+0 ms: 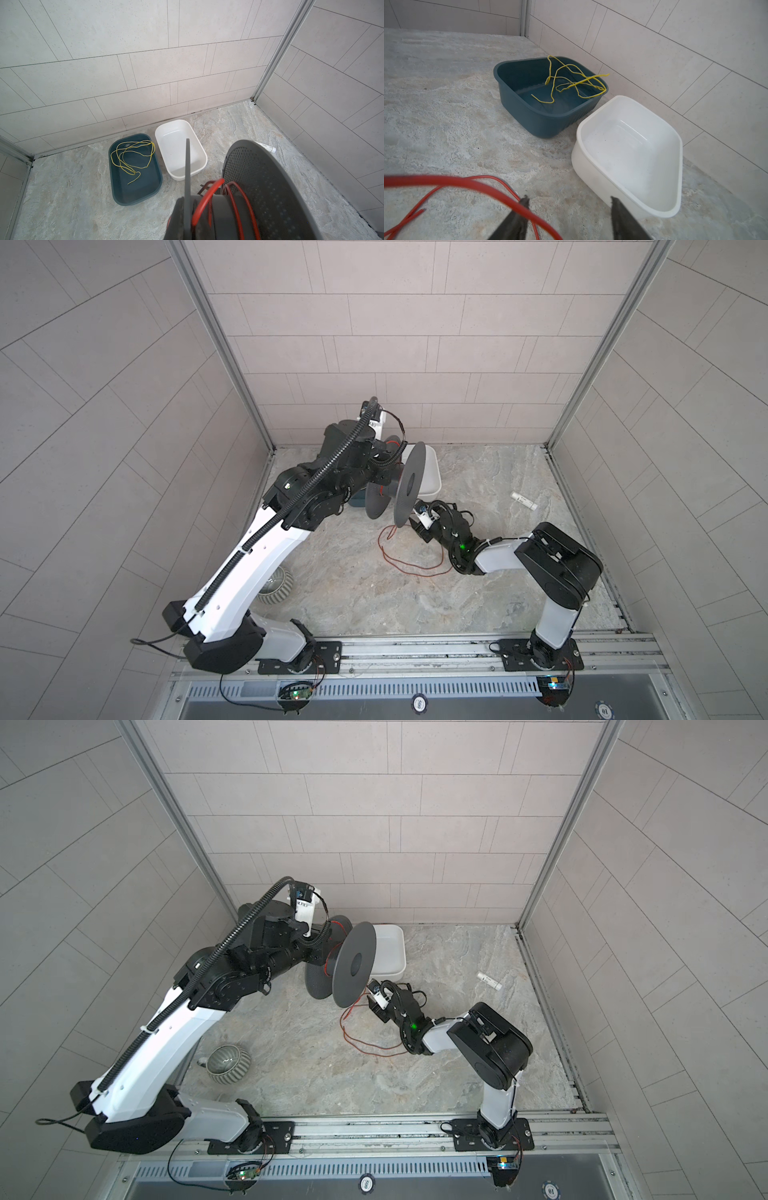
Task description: Wrap the cables
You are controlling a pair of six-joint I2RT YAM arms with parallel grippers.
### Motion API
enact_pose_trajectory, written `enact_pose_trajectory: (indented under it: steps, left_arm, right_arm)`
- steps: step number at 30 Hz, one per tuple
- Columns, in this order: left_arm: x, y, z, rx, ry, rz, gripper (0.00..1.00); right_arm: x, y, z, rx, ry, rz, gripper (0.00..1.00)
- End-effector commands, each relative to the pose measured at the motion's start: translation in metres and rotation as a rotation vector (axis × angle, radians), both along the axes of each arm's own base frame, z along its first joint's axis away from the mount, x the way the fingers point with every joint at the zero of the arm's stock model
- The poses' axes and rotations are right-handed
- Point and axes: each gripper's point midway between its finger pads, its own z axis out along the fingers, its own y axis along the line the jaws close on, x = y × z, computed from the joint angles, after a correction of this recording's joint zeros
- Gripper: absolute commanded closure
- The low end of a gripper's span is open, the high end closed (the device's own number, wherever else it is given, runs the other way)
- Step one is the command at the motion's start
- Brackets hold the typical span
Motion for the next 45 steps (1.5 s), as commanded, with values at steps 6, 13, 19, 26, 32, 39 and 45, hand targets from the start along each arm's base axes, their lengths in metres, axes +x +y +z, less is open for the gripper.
enact_pose_trajectory:
  steps: [6, 13, 19, 26, 32, 39, 45]
  left_arm:
    - [0.000, 0.010, 0.027, -0.078, -0.080, 0.047, 1.00]
    - [0.006, 0.016, 0.025, -0.069, -0.095, 0.094, 1.00]
    - [0.015, 0.025, 0.026, -0.096, -0.131, 0.156, 1.00]
    - [0.026, 0.028, 0.033, -0.209, -0.170, 0.204, 1.00]
    - [0.050, 0.042, 0.027, -0.133, -0.212, 0.347, 1.00]
    - [0.068, 0.041, -0.001, -0.077, -0.214, 0.417, 1.00]
    - [0.078, 0.039, -0.027, -0.018, -0.194, 0.439, 1.00]
  right_arm:
    - [-0.014, 0.005, 0.002, 0.075, -0.010, 0.022, 1.00]
    - [-0.027, -0.012, -0.007, 0.054, 0.025, -0.057, 1.00]
    - [-0.041, -0.036, -0.001, 0.066, 0.069, -0.131, 1.00]
    - [-0.072, -0.009, -0.006, 0.003, 0.171, 0.004, 1.00]
    - [-0.109, 0.018, 0.010, -0.095, 0.126, 0.097, 1.00]
    - [-0.135, 0.022, 0.074, -0.086, 0.056, 0.154, 1.00]
    - [-0.153, 0.007, 0.138, -0.017, -0.017, 0.172, 1.00]
